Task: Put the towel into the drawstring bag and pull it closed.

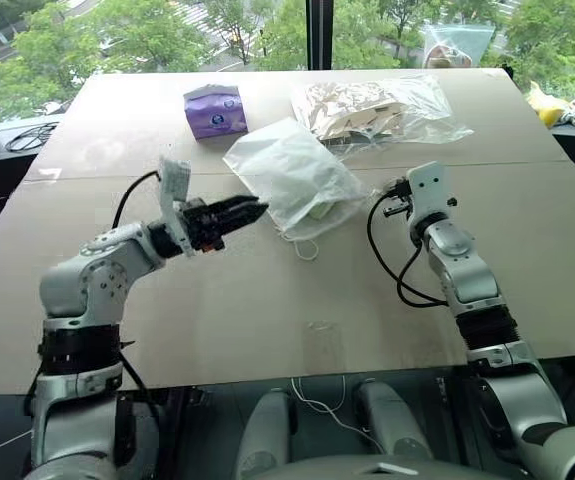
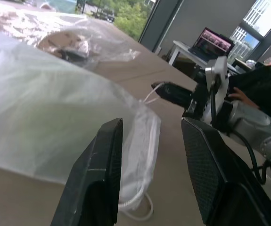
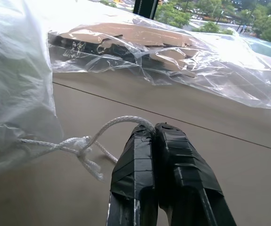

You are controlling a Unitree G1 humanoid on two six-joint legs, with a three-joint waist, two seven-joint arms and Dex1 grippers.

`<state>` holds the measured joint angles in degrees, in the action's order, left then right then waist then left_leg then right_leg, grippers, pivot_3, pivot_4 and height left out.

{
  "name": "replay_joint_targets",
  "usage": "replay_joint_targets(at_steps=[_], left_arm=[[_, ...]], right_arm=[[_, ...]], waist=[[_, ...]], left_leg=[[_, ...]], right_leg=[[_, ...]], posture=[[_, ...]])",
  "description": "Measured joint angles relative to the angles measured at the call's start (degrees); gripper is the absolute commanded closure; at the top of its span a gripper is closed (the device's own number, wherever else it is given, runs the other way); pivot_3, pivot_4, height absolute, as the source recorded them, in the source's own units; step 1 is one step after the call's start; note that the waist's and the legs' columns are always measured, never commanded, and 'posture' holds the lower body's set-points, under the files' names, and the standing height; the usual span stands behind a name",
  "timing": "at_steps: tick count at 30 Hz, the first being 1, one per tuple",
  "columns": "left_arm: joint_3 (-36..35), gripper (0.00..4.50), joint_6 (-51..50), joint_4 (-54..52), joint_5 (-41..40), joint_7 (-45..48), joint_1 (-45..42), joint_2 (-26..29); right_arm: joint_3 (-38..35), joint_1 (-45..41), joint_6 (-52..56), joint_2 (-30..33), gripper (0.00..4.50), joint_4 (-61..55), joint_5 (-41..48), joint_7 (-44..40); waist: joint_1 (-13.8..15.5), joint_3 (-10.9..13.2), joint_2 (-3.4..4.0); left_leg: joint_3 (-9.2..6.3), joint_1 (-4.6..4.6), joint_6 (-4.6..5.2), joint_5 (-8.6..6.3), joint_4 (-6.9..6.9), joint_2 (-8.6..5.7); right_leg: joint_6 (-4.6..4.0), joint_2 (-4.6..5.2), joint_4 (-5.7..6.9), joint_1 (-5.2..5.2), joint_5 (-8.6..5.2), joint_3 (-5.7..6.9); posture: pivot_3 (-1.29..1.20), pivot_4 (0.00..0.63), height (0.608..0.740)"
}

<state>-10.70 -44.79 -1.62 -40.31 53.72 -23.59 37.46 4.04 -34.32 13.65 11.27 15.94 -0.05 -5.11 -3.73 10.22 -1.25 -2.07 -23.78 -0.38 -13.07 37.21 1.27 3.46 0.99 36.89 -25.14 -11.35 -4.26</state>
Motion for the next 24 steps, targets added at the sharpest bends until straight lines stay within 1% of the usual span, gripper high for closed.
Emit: replay_joint_targets(at_steps=[2, 5, 6, 7, 8, 11, 15, 17, 21, 24], left_arm=[[2.6, 2.53, 2.9, 0.2, 3.4, 0.2, 1.5, 0.5], [8.1, 2.53, 12.2, 2.8, 12.0, 1.0, 3.8, 1.2], [9.5, 2.53, 15.9, 4.9, 14.6, 0.8, 3.9, -0.1], [9.7, 2.53, 17.2, 5.6, 15.5, 0.6, 3.9, -0.8], [11.0, 2.53, 21.9, 8.3, 18.1, -0.1, 3.2, -2.6], [13.1, 2.53, 32.2, 15.3, 23.8, -1.5, -0.3, -5.1], [13.2, 2.53, 40.3, 21.7, 27.4, -2.5, -4.7, -7.4], [13.5, 2.53, 42.5, 23.5, 28.3, -2.3, -5.7, -8.3], [14.4, 2.53, 44.4, 25.8, 28.9, -0.5, -6.6, -11.3], [15.7, 2.53, 44.2, 25.9, 28.9, 2.2, -6.6, -11.8]], right_arm=[[0.0, -0.1, 0.0, -0.4, 4.5, 0.0, -0.1, -0.1], [-0.4, -0.1, 0.0, -0.4, 4.5, 0.0, -0.2, -0.1], [-0.8, -0.1, 0.1, -0.3, 4.5, 0.0, -0.3, -0.1], [-0.8, -0.2, 0.1, -0.3, 4.5, 0.0, -0.3, -0.1], [-0.8, -0.2, 0.1, -0.4, 4.5, 0.0, -0.3, -0.2], [-0.9, -0.2, 0.8, -0.5, 4.5, -0.1, -0.3, -0.3], [-1.5, -0.3, 1.4, -0.5, 4.5, -0.3, -0.3, -0.4], [-2.1, -0.3, 1.6, -0.5, 4.5, -0.5, -0.3, -0.4], [-2.6, -0.3, 2.2, -0.4, 4.5, -1.6, -0.4, -0.4], [-2.7, -0.2, 2.5, -0.4, 4.5, -2.2, -0.5, -0.3]], waist=[[0.0, 0.0, 0.0], [0.0, 0.0, 0.0], [0.1, 0.0, 0.01], [0.1, 0.0, 0.0], [0.2, 0.0, 0.0], [0.5, 0.0, 0.0], [0.5, 0.0, 0.0], [0.4, 0.0, 0.0], [0.4, 0.0, 0.0], [0.3, 0.0, 0.0]], left_leg=[[0.02, 0.01, 0.0, 0.0, 0.03, 0.0], [0.07, 0.04, 0.0, 0.0, 0.03, 0.0], [0.06, 0.03, -0.01, 0.0, 0.02, 0.0], [0.06, 0.03, -0.01, 0.0, 0.02, 0.0], [0.06, 0.01, -0.01, 0.0, 0.03, 0.01], [0.07, 0.02, 0.0, 0.0, 0.03, 0.0], [0.09, 0.01, 0.0, 0.0, 0.02, -0.01], [0.09, 0.01, 0.0, 0.0, 0.01, -0.01], [0.07, -0.01, 0.0, 0.0, -0.01, -0.01], [0.06, 0.0, 0.0, 0.0, 0.01, -0.01]], right_leg=[[0.0, 0.01, 0.0, 0.01, 0.0, -0.01], [0.0, 0.01, 0.0, 0.0, 0.0, -0.05], [0.0, 0.0, 0.0, 0.0, 0.0, -0.04], [0.0, 0.0, 0.0, 0.0, 0.0, -0.04], [0.0, 0.0, 0.0, 0.0, 0.0, -0.03], [0.0, 0.0, 0.01, 0.0, 0.01, -0.03], [0.0, 0.02, 0.01, 0.0, 0.01, -0.05], [0.0, 0.01, 0.01, 0.0, 0.01, -0.05], [0.0, 0.01, 0.01, 0.0, 0.01, -0.05], [0.0, 0.01, 0.04, 0.0, 0.02, -0.05]], posture=[[0.0, 0.15, 0.74], [0.0, 0.15, 0.74], [0.0, 0.15, 0.74], [0.0, 0.15, 0.74], [0.0, 0.15, 0.74], [0.0, 0.15, 0.74], [0.0, 0.15, 0.74], [0.0, 0.15, 0.74], [0.0, 0.15, 0.74], [0.0, 0.15, 0.74]])
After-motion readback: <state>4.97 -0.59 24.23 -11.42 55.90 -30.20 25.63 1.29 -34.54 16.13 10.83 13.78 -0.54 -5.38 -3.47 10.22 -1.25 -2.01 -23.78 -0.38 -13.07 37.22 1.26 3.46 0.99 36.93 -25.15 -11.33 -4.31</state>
